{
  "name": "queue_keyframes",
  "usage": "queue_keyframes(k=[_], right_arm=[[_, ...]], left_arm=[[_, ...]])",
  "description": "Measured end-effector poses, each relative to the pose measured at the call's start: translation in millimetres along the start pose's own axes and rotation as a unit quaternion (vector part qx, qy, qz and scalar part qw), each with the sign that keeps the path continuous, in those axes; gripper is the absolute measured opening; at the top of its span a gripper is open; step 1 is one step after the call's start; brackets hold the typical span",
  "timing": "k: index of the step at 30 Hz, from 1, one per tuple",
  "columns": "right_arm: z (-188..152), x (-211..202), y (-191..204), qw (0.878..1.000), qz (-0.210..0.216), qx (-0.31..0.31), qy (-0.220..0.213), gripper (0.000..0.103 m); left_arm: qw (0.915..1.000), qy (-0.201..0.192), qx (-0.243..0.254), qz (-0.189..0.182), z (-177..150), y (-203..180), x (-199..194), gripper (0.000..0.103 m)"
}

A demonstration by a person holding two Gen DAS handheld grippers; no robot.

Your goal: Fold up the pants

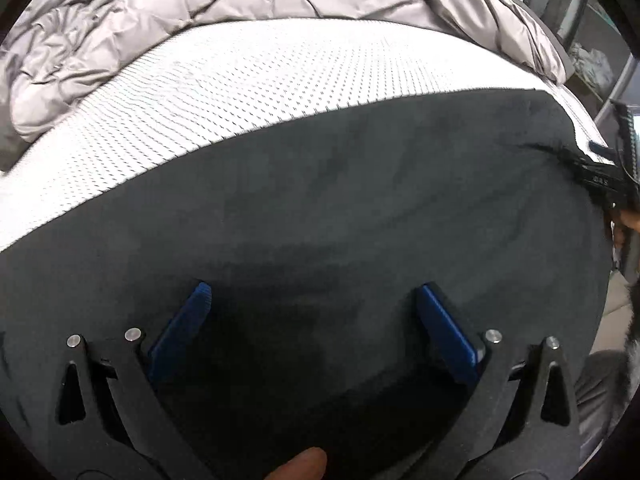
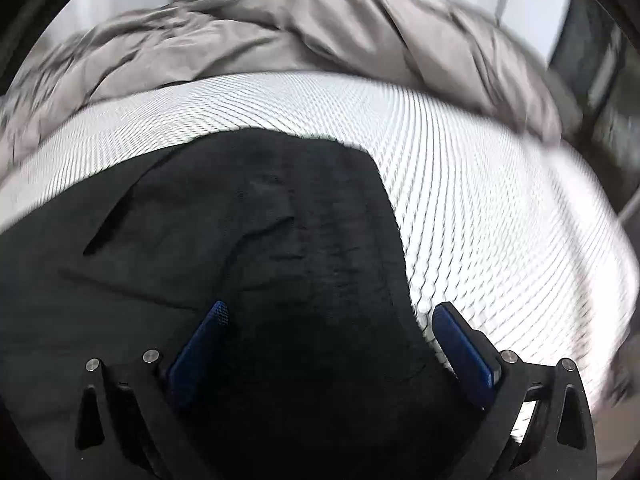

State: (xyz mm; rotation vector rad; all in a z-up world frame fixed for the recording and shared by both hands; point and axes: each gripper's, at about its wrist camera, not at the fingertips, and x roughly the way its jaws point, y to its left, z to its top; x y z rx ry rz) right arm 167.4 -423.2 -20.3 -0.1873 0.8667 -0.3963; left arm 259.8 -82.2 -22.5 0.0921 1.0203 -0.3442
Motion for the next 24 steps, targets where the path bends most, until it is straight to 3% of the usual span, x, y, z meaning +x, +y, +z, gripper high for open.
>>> queue_keyframes(k=[3,4,6,9,12,14,16,17,19,20,21,23,24], right_arm=[[8.5,-28.7,12.3,0.998,-0.047,-0.015,-0.031,0.102],[16.1,-35.5,16.3,0.998,-0.031,-0.015,-0.043,0.102],[24.8,-48.7,36.6,0.997,0.045,-0.015,-0.062,0.103],[43.9,-41.2,93.3,0.987,0.143,-0.055,-0.049,0.103],[55.4,-23.5,152.0,0.976,0.169,-0.129,-0.035,0.102],[46.6,-11.0,178.3,0.972,0.158,-0.171,-0.005,0.101],[49.1,-3.3,162.8,0.969,0.191,-0.155,0.005,0.101],[54.0,2.8,145.8,0.979,0.157,-0.133,0.008,0.102],[59.0,22.0,95.4,0.996,0.007,-0.085,0.005,0.102],[61.9,35.5,72.0,0.997,-0.040,-0.064,0.013,0.102],[58.8,48.1,45.9,0.997,-0.060,-0.028,0.033,0.103],[55.0,55.2,14.2,0.997,0.027,0.050,0.047,0.102],[55.8,50.8,8.5,0.997,0.035,0.058,0.043,0.102]], left_arm=[[0.9993,-0.031,-0.013,-0.013,8.6,-1.8,-12.5,0.102],[0.9989,-0.039,-0.015,-0.018,14.5,-3.0,-13.7,0.102],[0.9984,-0.051,-0.018,-0.016,30.9,-7.1,-9.0,0.102],[0.9984,-0.048,-0.029,-0.008,49.6,-8.5,14.1,0.102],[0.9991,-0.018,-0.037,0.009,57.6,-1.0,43.0,0.102],[0.9988,0.000,-0.047,0.015,53.7,5.6,58.5,0.102],[0.9983,-0.007,-0.058,0.004,52.0,9.9,59.3,0.102],[0.9985,-0.007,-0.055,0.002,52.2,9.5,57.9,0.102],[0.9985,-0.010,-0.053,0.003,47.4,9.8,55.5,0.102],[0.9986,-0.011,-0.052,0.004,47.2,10.7,57.9,0.102],[0.9988,-0.011,-0.047,0.011,47.0,7.7,58.1,0.102],[0.9989,-0.011,-0.042,0.017,49.4,6.0,60.5,0.102],[0.9988,-0.012,-0.043,0.019,49.8,4.7,56.6,0.102]])
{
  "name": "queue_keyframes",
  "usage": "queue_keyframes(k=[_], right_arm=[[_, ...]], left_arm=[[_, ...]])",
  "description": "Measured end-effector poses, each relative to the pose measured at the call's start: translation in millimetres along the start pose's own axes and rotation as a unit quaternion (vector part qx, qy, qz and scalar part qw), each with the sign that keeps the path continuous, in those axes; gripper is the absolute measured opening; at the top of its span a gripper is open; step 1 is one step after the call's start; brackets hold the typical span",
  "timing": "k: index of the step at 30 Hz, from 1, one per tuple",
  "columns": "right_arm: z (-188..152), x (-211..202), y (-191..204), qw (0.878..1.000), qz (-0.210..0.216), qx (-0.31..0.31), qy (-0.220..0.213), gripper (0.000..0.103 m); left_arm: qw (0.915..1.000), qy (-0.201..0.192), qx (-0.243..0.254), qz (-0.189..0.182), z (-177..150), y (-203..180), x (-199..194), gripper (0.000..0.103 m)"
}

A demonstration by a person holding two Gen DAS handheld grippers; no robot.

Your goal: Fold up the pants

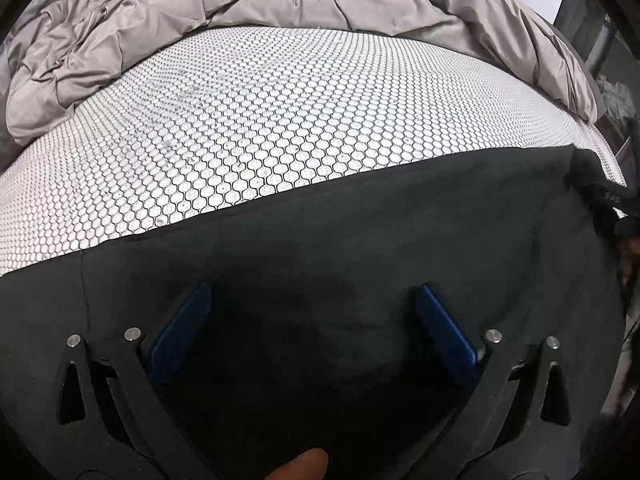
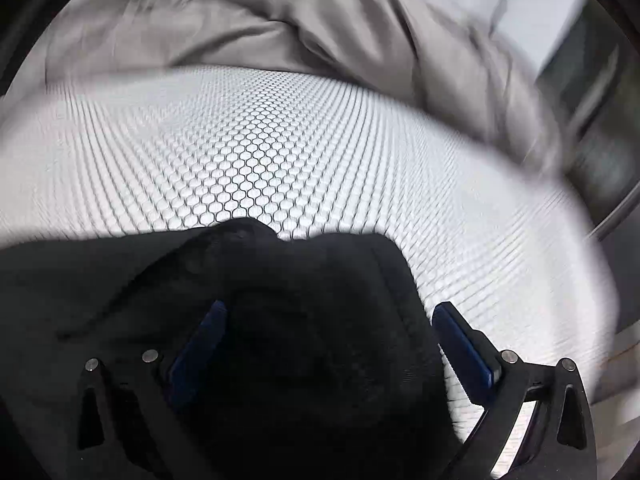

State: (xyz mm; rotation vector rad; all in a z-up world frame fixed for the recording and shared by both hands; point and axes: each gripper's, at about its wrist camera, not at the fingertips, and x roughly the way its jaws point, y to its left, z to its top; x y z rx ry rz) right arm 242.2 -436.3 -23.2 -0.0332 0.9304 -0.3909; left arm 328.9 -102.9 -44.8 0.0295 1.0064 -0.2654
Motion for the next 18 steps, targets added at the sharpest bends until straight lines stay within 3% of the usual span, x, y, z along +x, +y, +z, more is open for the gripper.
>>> queue_keyframes(k=[3,5,8,11,12,13,15,17,18], right_arm=[[-1.5,-37.6,9.1,0.998,-0.032,-0.038,-0.046,0.102],[-5.3,-67.0,20.2,0.995,-0.021,-0.061,-0.070,0.102],[-24.4,-97.1,42.4,0.992,0.050,-0.073,-0.087,0.103],[-34.0,-87.0,72.6,0.983,0.141,-0.106,-0.052,0.103],[-43.6,-79.5,89.2,0.978,0.153,-0.135,-0.033,0.102],[-53.6,-70.1,104.0,0.975,0.141,-0.172,-0.018,0.102],[-67.8,-54.3,112.7,0.970,0.093,-0.225,-0.014,0.102],[-66.1,-53.9,95.6,0.974,0.091,-0.206,-0.021,0.102],[-61.3,-53.5,77.7,0.979,0.056,-0.195,-0.027,0.102]], left_arm=[[0.9997,-0.015,-0.014,-0.010,2.6,1.8,-22.3,0.102],[0.9983,-0.040,-0.010,-0.042,1.1,-7.9,-46.2,0.102],[0.9941,-0.057,0.037,-0.085,-11.9,-37.4,-65.7,0.102],[0.9928,-0.009,0.079,-0.090,-25.8,-63.2,-45.1,0.102],[0.9928,0.020,0.099,-0.065,-33.8,-69.5,-30.6,0.102],[0.9924,0.029,0.111,-0.043,-39.3,-71.0,-24.4,0.102],[0.9922,0.020,0.116,-0.042,-43.8,-62.8,-28.0,0.102],[0.9939,0.024,0.104,-0.029,-43.4,-44.5,-33.4,0.102],[0.9956,0.021,0.090,-0.013,-44.1,-28.5,-35.1,0.102]])
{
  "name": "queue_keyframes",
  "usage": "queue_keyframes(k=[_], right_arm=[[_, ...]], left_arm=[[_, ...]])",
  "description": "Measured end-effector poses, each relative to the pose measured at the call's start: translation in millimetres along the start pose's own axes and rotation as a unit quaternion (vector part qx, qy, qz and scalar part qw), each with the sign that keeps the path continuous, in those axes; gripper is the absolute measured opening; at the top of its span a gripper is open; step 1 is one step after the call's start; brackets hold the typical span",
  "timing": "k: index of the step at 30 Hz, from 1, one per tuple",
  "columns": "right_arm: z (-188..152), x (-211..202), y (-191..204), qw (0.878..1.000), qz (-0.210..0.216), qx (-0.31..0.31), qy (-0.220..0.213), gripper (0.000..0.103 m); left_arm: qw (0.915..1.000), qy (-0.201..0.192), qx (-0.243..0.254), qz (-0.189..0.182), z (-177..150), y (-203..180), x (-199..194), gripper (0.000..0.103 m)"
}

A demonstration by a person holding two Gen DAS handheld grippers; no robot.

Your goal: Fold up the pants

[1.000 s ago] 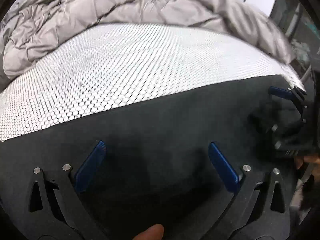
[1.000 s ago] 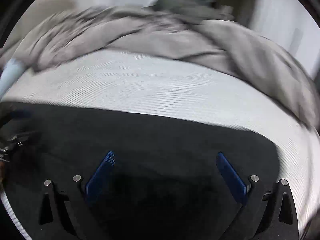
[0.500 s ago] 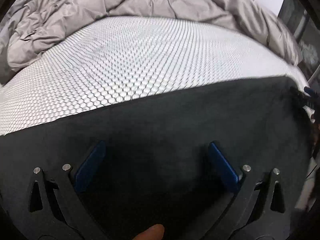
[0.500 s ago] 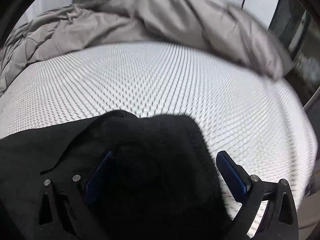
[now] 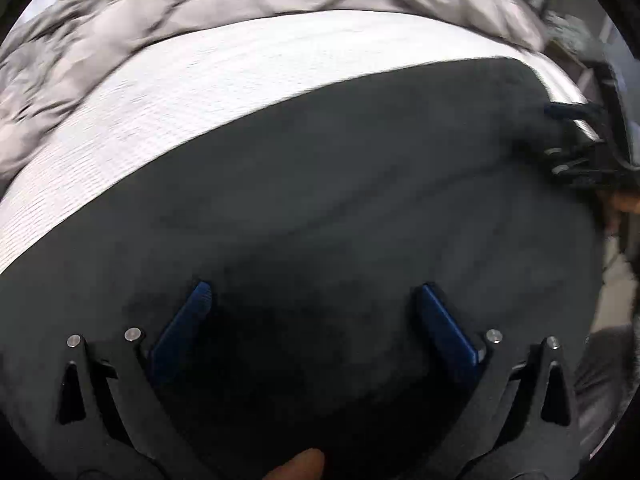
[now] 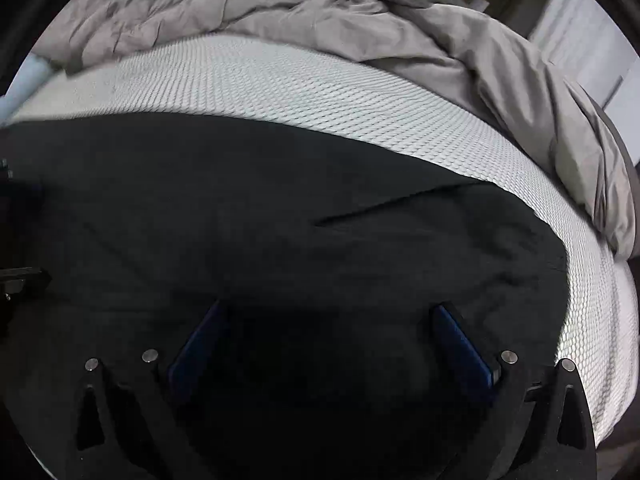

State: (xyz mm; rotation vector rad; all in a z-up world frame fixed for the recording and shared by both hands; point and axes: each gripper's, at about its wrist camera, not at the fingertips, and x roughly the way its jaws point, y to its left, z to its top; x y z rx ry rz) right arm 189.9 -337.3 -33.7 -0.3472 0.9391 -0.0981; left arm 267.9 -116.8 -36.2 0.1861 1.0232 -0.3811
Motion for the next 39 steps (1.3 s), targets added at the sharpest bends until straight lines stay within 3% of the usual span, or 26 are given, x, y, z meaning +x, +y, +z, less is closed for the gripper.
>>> queue_keyframes(k=[1,4,7,9,11,13,16,18,21,25,27,29,32,34,36,39], right_arm=[[-1.4,-0.7,-13.0,1.000,-0.010,0.005,-0.007,0.102],[-7.4,7.7,-42.2,0.995,-0.097,0.026,0.011,0.102],[-6.4,-3.1,-61.0,0.992,-0.086,0.089,0.017,0.102],[4.7,-12.7,-55.8,0.993,-0.091,0.082,-0.005,0.102],[15.5,-25.8,-33.5,0.996,-0.046,0.066,-0.035,0.102],[29.6,-28.7,-4.1,0.998,0.025,0.045,-0.045,0.102],[41.3,-14.3,32.8,0.995,0.090,0.014,-0.030,0.102],[40.7,-1.4,39.5,0.994,0.112,0.008,-0.009,0.101],[38.6,19.6,-1.6,1.000,0.007,0.000,-0.004,0.102],[14.0,30.4,-88.4,0.987,-0.109,0.118,0.022,0.103],[5.8,24.5,-110.7,0.983,-0.078,0.166,0.014,0.103],[6.5,15.6,-109.6,0.982,-0.080,0.170,0.011,0.103],[19.2,-5.3,-82.7,0.987,-0.089,0.132,-0.020,0.103],[34.2,-13.3,-58.1,0.991,-0.072,0.109,-0.039,0.103],[48.8,-14.0,-32.1,0.993,-0.010,0.104,-0.058,0.103],[63.2,1.6,9.1,0.989,0.096,0.097,-0.055,0.103]], left_arm=[[0.9999,0.002,-0.015,0.006,-3.8,12.5,1.3,0.103],[0.9988,-0.001,-0.050,0.001,-8.8,31.2,-4.9,0.103],[0.9990,-0.012,-0.043,0.008,-4.9,23.8,-17.8,0.102],[0.9986,-0.037,-0.038,-0.003,4.2,11.0,-27.6,0.102],[0.9978,-0.054,-0.035,-0.015,17.7,-3.8,-28.1,0.102],[0.9978,-0.052,-0.036,-0.018,29.7,-15.6,-13.8,0.102],[0.9988,-0.014,-0.046,-0.003,39.1,-10.7,19.9,0.102],[0.9986,-0.015,-0.051,-0.003,35.3,-1.1,21.1,0.103],[0.9977,-0.012,-0.063,0.021,21.2,22.6,14.5,0.103],[0.9952,-0.017,-0.092,0.030,8.2,48.5,4.5,0.103],[0.9952,-0.019,-0.086,0.043,1.4,51.0,-3.0,0.103],[0.9950,-0.035,-0.078,0.052,3.8,41.1,-15.8,0.102],[0.9945,-0.063,-0.083,0.013,30.2,28.1,-18.7,0.102],[0.9940,-0.070,-0.084,-0.006,48.4,14.2,-15.7,0.102],[0.9951,-0.070,-0.070,-0.004,67.4,1.5,-2.6,0.102],[0.9962,-0.040,-0.075,-0.018,76.7,-5.9,27.9,0.102]])
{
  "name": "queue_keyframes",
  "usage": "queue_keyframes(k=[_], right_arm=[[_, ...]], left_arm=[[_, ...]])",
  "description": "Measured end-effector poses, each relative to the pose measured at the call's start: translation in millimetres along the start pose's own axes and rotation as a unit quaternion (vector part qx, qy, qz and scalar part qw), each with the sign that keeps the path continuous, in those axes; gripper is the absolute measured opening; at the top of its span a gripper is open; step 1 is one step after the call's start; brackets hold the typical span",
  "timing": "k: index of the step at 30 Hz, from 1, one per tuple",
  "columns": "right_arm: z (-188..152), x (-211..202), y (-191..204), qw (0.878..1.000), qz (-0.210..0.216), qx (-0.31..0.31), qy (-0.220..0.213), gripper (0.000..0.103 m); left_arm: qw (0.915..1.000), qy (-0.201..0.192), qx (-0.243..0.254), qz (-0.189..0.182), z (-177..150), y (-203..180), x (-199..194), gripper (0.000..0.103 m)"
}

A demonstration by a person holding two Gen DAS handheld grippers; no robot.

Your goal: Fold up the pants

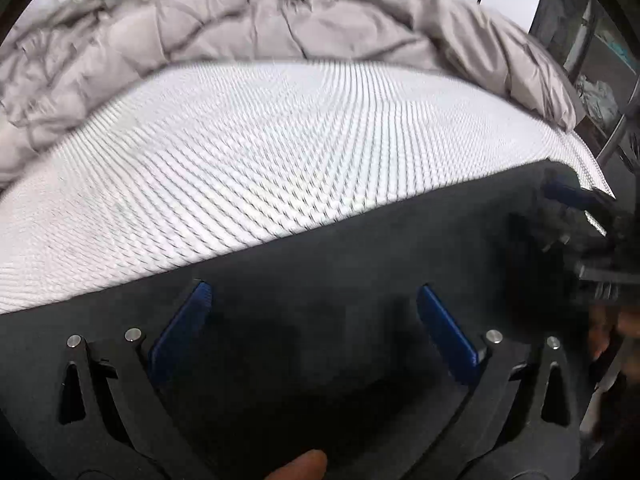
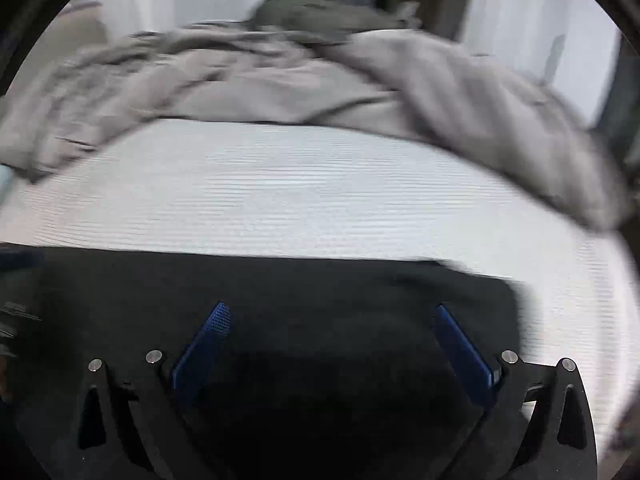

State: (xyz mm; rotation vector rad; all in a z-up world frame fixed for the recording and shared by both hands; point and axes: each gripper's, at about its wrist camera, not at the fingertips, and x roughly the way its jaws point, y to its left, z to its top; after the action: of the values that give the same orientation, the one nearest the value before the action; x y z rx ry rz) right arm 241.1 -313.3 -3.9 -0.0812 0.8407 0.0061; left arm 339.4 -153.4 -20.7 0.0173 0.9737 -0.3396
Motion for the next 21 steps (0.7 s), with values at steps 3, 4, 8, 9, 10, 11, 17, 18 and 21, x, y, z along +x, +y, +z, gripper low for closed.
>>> queue_keyframes(k=[3,4,8,9,10,11,17,18,21], right_arm=[[0.5,26.3,36.0,0.999,0.001,-0.035,0.029,0.103],[2.7,35.7,37.1,0.998,-0.024,-0.049,0.037,0.103],[2.6,48.9,11.7,0.990,-0.126,-0.030,0.058,0.102],[1.0,46.1,3.1,0.985,-0.160,-0.025,0.059,0.102],[-3.3,37.4,-5.8,0.976,-0.207,-0.028,0.055,0.102],[-5.7,34.5,-18.6,0.966,-0.251,-0.031,0.056,0.102],[-15.3,-2.6,-51.8,0.977,-0.208,0.034,0.032,0.102],[-16.4,-18.1,-44.1,0.983,-0.180,0.032,0.014,0.102],[-22.7,-37.7,-20.7,0.997,-0.068,0.022,-0.003,0.102]], left_arm=[[0.9999,0.014,-0.008,0.006,-0.7,11.1,15.7,0.102],[0.9999,0.011,-0.010,0.004,-0.3,14.1,15.4,0.102],[0.9997,0.007,-0.022,0.005,-3.7,26.0,12.2,0.102],[0.9996,0.006,-0.024,0.010,-4.6,28.0,10.3,0.102],[0.9995,0.006,-0.026,0.015,-5.4,28.7,8.7,0.102],[0.9994,0.006,-0.027,0.022,-7.0,29.0,6.9,0.102],[0.9995,-0.012,-0.028,0.004,-14.3,23.4,-27.7,0.102],[0.9995,-0.023,-0.016,-0.013,-17.5,15.0,-40.4,0.102],[0.9979,-0.031,0.016,-0.054,-35.3,-10.5,-60.5,0.102]])
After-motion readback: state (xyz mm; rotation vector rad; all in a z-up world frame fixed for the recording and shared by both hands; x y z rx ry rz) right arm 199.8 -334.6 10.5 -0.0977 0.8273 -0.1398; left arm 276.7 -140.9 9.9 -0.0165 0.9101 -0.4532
